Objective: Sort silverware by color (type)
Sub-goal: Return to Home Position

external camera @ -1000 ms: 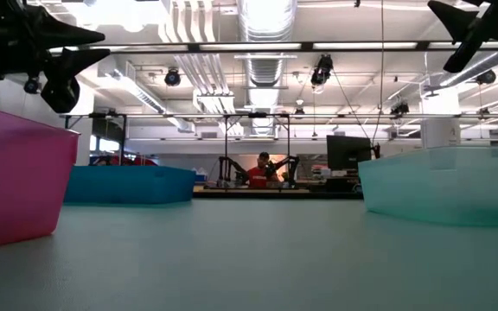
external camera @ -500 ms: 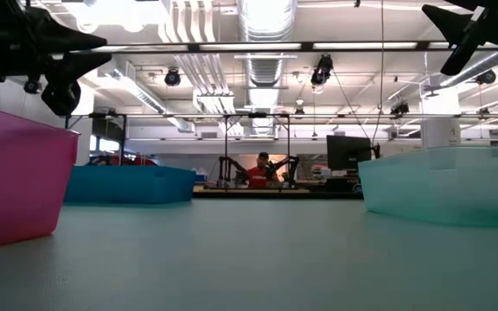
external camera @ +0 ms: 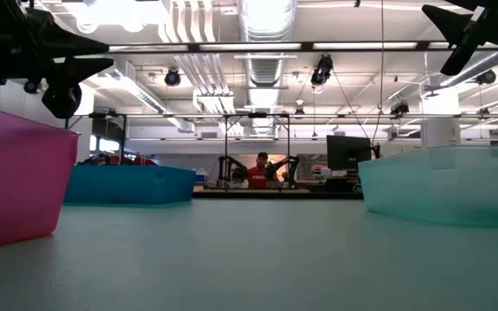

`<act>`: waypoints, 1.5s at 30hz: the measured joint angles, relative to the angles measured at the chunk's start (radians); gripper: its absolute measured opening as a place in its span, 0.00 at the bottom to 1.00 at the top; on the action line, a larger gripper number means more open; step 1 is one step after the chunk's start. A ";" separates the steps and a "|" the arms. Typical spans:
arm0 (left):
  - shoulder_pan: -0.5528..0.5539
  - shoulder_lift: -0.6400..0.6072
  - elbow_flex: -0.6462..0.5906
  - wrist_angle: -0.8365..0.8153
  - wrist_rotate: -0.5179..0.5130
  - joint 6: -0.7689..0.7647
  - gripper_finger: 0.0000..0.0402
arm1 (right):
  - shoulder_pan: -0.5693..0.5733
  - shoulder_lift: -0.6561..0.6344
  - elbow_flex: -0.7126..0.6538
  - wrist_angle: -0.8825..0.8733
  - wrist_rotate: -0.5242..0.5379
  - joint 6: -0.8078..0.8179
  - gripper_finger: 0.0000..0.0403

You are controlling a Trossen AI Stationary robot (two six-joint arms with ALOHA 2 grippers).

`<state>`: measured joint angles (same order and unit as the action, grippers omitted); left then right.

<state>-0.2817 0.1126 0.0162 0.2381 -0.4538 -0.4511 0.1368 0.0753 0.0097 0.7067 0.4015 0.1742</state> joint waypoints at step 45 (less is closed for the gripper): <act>0.000 0.113 0.000 0.000 0.000 0.000 0.22 | 0.000 0.000 0.000 0.000 0.000 0.000 0.27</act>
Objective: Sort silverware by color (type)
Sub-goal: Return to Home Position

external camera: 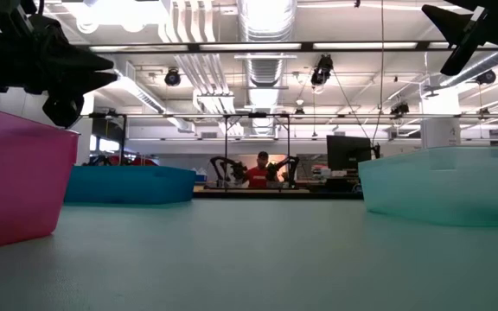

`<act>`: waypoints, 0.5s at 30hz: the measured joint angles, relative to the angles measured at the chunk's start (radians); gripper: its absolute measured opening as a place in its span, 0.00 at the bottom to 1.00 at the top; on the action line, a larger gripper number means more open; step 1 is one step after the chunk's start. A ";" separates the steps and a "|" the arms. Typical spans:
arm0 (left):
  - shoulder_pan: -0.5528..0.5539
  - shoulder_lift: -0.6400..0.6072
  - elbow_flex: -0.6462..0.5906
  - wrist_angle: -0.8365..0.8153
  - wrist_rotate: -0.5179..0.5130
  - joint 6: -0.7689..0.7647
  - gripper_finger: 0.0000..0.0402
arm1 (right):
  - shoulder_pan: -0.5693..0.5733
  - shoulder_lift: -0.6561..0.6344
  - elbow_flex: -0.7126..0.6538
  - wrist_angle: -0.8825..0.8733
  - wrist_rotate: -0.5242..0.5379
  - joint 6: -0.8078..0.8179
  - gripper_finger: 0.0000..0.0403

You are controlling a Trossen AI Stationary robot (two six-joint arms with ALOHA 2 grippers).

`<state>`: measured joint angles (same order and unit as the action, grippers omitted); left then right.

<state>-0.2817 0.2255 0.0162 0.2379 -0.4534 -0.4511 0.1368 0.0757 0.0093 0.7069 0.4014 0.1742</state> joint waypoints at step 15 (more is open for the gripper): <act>0.000 0.021 0.000 -0.001 0.000 0.000 0.22 | 0.000 0.000 0.000 0.000 0.000 0.000 0.27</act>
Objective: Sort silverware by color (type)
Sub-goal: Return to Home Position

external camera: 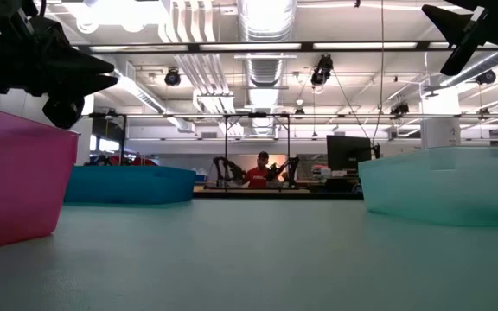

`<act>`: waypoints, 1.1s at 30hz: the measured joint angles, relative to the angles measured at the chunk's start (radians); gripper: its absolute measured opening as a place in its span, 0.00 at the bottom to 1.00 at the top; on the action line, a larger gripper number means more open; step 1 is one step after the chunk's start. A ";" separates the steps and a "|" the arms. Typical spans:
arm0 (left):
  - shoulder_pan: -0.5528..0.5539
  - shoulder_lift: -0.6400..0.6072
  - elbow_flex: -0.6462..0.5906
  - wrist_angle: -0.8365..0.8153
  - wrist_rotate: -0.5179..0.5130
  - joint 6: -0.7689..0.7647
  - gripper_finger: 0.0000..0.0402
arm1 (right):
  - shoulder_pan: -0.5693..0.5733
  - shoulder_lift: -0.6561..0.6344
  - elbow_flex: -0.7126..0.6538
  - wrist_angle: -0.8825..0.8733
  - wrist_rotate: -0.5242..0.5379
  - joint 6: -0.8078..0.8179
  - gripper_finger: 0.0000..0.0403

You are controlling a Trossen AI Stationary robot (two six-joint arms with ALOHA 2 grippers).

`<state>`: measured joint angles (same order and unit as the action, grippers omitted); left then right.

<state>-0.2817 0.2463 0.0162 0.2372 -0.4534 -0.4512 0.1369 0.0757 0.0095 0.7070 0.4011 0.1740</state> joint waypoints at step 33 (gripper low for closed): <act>0.000 0.040 0.000 0.001 0.000 0.000 0.22 | 0.000 0.000 0.000 0.000 0.000 0.001 0.27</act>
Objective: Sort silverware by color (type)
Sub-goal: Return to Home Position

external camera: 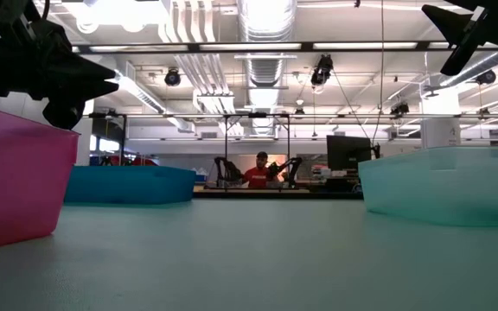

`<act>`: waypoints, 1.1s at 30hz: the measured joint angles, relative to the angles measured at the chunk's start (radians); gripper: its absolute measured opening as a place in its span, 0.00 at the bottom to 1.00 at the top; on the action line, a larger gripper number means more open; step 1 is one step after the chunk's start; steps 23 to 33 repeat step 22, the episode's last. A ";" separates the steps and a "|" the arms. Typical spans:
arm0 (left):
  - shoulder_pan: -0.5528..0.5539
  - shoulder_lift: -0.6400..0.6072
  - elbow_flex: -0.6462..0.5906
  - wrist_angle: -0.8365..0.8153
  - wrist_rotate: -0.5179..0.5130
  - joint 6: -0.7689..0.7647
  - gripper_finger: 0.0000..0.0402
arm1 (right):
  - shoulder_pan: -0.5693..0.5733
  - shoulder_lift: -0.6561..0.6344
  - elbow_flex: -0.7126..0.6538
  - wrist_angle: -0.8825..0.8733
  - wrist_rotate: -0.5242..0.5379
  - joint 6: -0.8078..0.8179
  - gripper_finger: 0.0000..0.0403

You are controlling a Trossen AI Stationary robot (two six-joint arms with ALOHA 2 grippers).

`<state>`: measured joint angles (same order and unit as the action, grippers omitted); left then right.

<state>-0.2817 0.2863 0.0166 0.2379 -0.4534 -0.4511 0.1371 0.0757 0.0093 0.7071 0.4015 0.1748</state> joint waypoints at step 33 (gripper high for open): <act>0.000 0.030 0.000 0.000 0.000 0.000 0.22 | 0.000 0.000 0.000 0.000 0.000 -0.002 0.27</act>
